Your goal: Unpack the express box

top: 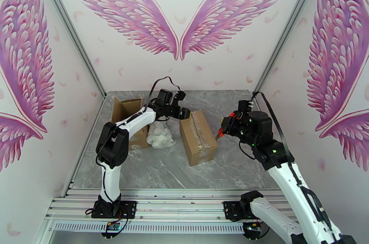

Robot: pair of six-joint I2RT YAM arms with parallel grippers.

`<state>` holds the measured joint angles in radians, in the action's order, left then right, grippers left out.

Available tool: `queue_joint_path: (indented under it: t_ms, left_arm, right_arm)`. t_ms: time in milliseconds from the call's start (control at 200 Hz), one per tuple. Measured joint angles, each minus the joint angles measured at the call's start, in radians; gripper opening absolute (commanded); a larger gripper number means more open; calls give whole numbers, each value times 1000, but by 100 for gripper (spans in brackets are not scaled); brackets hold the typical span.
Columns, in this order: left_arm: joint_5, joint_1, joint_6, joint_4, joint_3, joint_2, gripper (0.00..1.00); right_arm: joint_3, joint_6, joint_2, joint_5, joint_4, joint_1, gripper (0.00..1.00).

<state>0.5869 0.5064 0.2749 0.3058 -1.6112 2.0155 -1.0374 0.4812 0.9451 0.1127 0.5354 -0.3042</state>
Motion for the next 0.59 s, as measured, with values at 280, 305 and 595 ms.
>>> queue_joint_path:
  t_ms: [280, 305, 595]
  left_arm:
    - [4, 0, 27, -8, 37, -58, 60]
    - [3, -2, 24, -7, 37, -64, 60]
    - [24, -41, -14, 13, 37, -79, 58]
  right_arm:
    - [-32, -126, 172, -198, -246, -235, 9]
    - [-32, -139, 187, -212, -273, -248, 9]
    - [-32, -275, 338, -332, -536, -336, 8]
